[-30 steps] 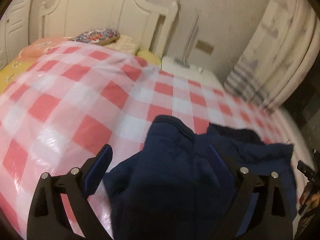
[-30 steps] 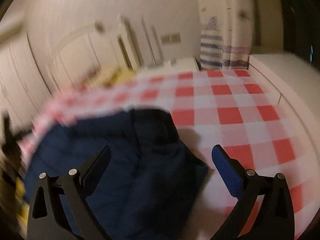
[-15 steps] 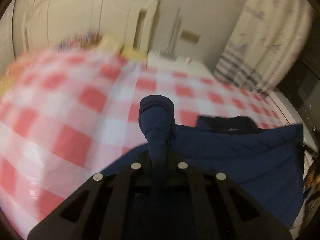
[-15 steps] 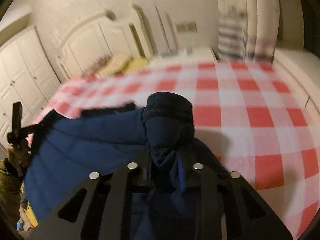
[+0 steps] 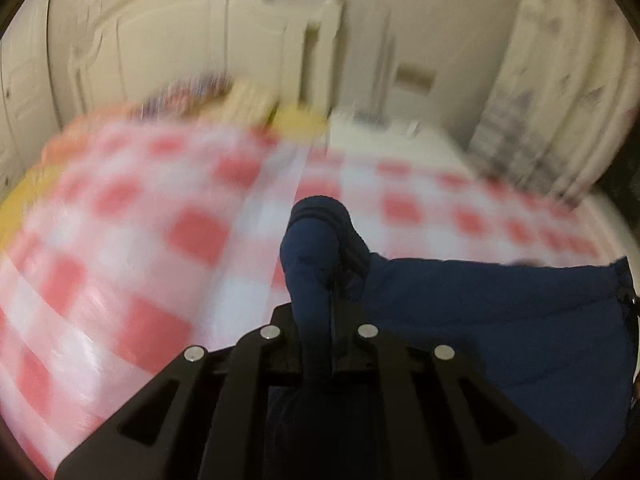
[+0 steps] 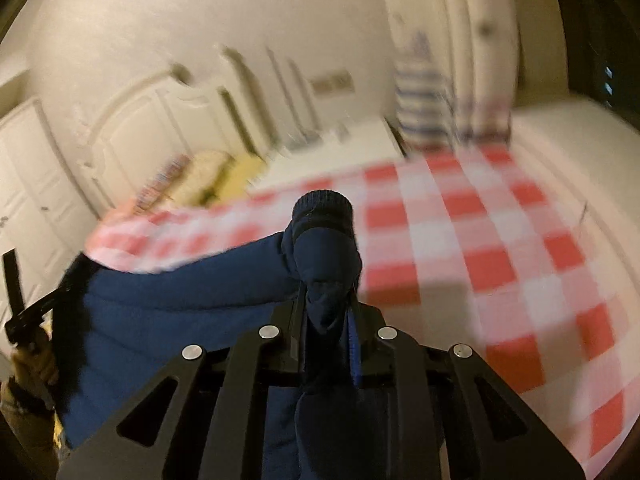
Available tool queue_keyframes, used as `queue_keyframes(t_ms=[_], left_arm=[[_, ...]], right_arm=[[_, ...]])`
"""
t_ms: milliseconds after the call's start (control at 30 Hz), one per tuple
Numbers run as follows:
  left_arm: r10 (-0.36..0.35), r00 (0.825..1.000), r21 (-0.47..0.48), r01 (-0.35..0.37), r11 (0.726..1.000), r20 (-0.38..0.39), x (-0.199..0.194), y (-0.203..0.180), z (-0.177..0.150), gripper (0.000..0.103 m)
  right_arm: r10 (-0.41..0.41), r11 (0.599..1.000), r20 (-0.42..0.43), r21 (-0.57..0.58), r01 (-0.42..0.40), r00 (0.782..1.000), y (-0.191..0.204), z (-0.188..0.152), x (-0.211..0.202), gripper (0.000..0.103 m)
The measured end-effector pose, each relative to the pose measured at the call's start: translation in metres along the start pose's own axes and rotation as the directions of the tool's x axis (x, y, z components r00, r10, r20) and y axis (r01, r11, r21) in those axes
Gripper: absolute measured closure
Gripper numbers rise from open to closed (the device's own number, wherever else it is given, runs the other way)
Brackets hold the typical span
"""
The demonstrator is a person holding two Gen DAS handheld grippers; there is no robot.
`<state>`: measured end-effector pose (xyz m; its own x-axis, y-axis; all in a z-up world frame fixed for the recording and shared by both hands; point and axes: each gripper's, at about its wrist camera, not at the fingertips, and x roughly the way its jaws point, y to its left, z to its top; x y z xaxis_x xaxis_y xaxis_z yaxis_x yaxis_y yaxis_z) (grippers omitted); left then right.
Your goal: Fold large clothes
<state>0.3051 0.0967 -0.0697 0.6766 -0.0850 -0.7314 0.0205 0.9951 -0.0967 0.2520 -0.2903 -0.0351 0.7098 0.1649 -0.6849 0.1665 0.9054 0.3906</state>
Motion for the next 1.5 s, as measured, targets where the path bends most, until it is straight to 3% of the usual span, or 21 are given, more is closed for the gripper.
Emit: queue_keyframes(t_ms=[67, 133, 300, 400, 433, 467, 500, 533, 600, 667, 733, 833, 1000, 1033, 1100, 1133, 1167, 1233, 1267, 1333, 1500], left_arm=[[-0.022, 0.997, -0.067, 0.018, 0.998, -0.067, 0.027, 0.015, -0.013, 0.086], [-0.054, 0.997, -0.103, 0.049, 0.993, -0.05, 0.023, 0.024, -0.013, 0.086], [-0.002, 0.999, -0.049, 0.0, 0.999, -0.034, 0.022, 0.019, -0.014, 0.086], [-0.009, 1.0, -0.053, 0.009, 0.999, -0.007, 0.008, 0.018, -0.01, 0.082], [-0.02, 1.0, -0.064, 0.02, 0.998, 0.003, 0.0, 0.017, -0.007, 0.072], [-0.037, 0.999, -0.093, 0.038, 0.995, 0.017, -0.012, 0.025, -0.004, 0.046], [-0.052, 0.998, -0.107, 0.054, 0.993, 0.029, -0.023, 0.032, -0.002, 0.032], [-0.079, 0.996, -0.112, 0.083, 0.99, 0.043, -0.033, 0.038, -0.002, 0.017], [-0.189, 0.98, -0.078, 0.194, 0.978, 0.062, -0.064, 0.056, -0.011, 0.014], [-0.244, 0.969, -0.028, 0.246, 0.969, 0.049, -0.087, 0.07, -0.033, 0.008], [-0.276, 0.961, 0.011, 0.276, 0.961, 0.027, -0.105, 0.082, -0.063, 0.007], [-0.299, 0.954, 0.036, 0.3, 0.953, -0.03, -0.122, 0.096, -0.119, 0.007], [-0.386, 0.919, -0.057, 0.382, 0.922, -0.077, -0.12, 0.099, -0.194, 0.007], [-0.395, 0.916, -0.071, 0.391, 0.918, -0.065, -0.119, 0.097, -0.199, 0.007], [-0.419, 0.907, -0.103, 0.414, 0.905, -0.036, -0.117, 0.092, -0.201, 0.02], [-0.427, 0.904, -0.112, 0.422, 0.9, -0.024, -0.118, 0.09, -0.2, 0.039], [-0.422, 0.907, -0.125, 0.418, 0.9, -0.011, -0.121, 0.085, -0.197, 0.05], [-0.365, 0.931, -0.098, 0.362, 0.927, -0.008, -0.13, 0.073, -0.195, 0.06], [-0.331, 0.944, -0.068, 0.331, 0.941, 0.004, -0.136, 0.065, -0.195, 0.063], [-0.317, 0.948, -0.058, 0.317, 0.947, 0.008, -0.142, 0.061, -0.2, 0.065], [-0.357, 0.934, -0.097, 0.357, 0.929, 0.015, -0.149, 0.067, -0.215, 0.065]], right_arm=[[0.003, 0.999, -0.072, 0.037, 0.0, 0.997, -0.012, -0.019, 0.032, 0.082], [0.021, 0.998, -0.048, 0.052, -0.018, 0.999, -0.016, -0.022, 0.031, 0.082], [0.007, 0.999, -0.038, 0.037, -0.005, 0.999, -0.015, -0.021, 0.027, 0.082], [0.003, 0.999, -0.045, 0.039, -0.002, 0.999, -0.012, -0.02, 0.024, 0.082], [0.004, 0.999, -0.052, 0.034, -0.002, 0.999, -0.011, -0.018, 0.021, 0.082], [0.015, 1.0, -0.077, 0.026, -0.013, 0.997, -0.01, -0.015, 0.016, 0.081], [0.023, 1.0, -0.098, 0.023, -0.021, 0.995, -0.009, -0.013, 0.013, 0.08], [0.04, 0.999, -0.133, 0.019, -0.038, 0.99, -0.011, -0.013, 0.005, 0.074], [0.098, 0.995, -0.111, 0.002, -0.098, 0.989, -0.017, -0.021, -0.026, 0.06], [0.134, 0.99, -0.044, -0.04, -0.135, 0.99, -0.024, -0.039, -0.065, 0.004], [0.179, 0.981, -0.007, -0.079, -0.179, 0.984, -0.033, -0.065, -0.096, 0.004], [0.235, 0.968, -0.042, -0.083, -0.238, 0.971, -0.05, -0.115, -0.121, 0.004], [0.284, 0.957, -0.118, -0.022, -0.289, 0.951, -0.064, -0.181, -0.118, 0.005], [0.301, 0.952, -0.123, -0.012, -0.305, 0.945, -0.061, -0.186, -0.113, 0.01], [0.305, 0.952, -0.109, -0.001, -0.307, 0.946, -0.056, -0.192, -0.107, 0.021], [0.31, 0.95, -0.091, -0.002, -0.312, 0.946, -0.052, -0.192, -0.106, 0.035], [0.313, 0.949, -0.066, -0.009, -0.314, 0.948, -0.05, -0.192, -0.11, 0.044], [0.282, 0.958, -0.014, -0.049, -0.282, 0.959, -0.042, -0.192, -0.123, 0.06], [0.259, 0.964, 0.008, -0.066, -0.258, 0.966, -0.039, -0.192, -0.132, 0.065], [0.25, 0.967, 0.033, -0.065, -0.248, 0.968, -0.039, -0.193, -0.141, 0.069], [0.232, 0.971, 0.053, -0.066, -0.229, 0.971, -0.042, -0.199, -0.154, 0.07]])
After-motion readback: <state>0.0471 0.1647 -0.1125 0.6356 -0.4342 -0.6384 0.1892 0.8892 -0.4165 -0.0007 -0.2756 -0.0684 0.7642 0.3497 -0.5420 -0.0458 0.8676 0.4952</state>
